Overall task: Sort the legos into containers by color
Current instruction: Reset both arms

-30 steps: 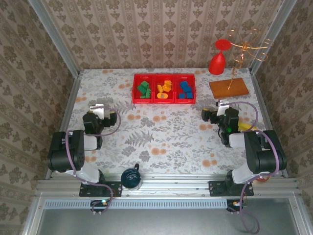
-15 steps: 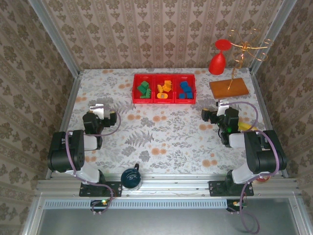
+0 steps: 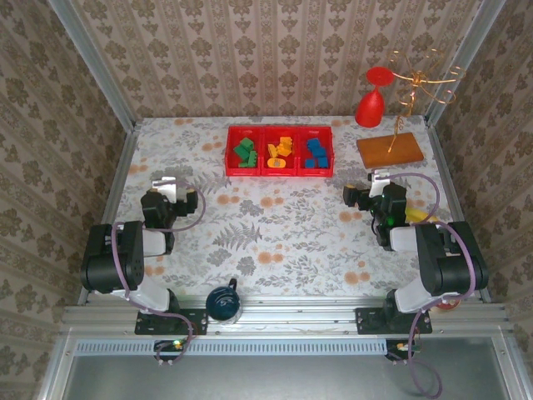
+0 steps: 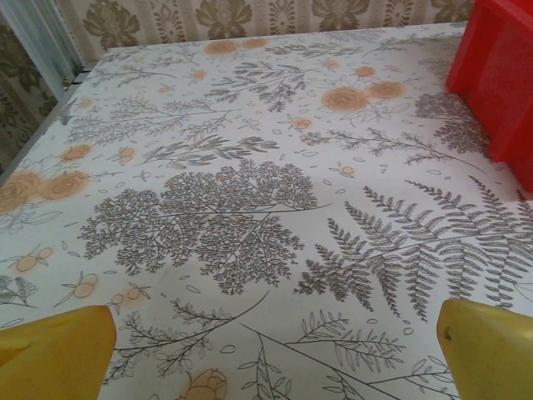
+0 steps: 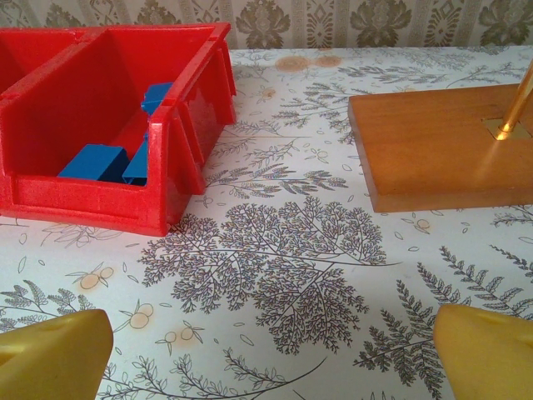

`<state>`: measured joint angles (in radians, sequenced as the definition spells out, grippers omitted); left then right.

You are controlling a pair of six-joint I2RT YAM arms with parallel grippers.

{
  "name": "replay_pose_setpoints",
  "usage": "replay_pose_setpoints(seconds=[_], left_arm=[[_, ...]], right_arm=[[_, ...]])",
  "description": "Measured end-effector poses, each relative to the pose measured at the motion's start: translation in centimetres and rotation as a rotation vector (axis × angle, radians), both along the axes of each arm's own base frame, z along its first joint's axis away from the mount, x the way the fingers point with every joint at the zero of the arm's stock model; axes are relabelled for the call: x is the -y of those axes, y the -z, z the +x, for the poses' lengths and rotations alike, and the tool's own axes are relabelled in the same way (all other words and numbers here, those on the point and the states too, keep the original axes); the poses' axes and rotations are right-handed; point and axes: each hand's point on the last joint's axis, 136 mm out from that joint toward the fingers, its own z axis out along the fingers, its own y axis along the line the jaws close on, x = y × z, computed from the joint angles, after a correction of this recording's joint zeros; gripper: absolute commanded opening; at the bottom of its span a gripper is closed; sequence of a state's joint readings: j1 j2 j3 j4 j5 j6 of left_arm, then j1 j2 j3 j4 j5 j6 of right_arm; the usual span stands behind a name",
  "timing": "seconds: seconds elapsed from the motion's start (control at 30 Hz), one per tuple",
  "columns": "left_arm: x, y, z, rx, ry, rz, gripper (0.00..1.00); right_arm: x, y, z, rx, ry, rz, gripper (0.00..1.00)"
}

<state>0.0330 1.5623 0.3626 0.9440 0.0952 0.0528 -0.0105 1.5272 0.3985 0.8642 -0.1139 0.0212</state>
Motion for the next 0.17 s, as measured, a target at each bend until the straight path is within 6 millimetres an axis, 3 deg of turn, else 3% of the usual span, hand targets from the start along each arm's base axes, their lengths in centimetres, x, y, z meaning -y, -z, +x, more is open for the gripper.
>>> replay_pose_setpoints(seconds=[0.17], left_arm=[[-0.38, -0.07, 0.05, 0.003, -0.021, 0.007, 1.0]], right_arm=[[0.0, 0.0, 0.0, 0.0, 0.0, 0.0, 1.0]])
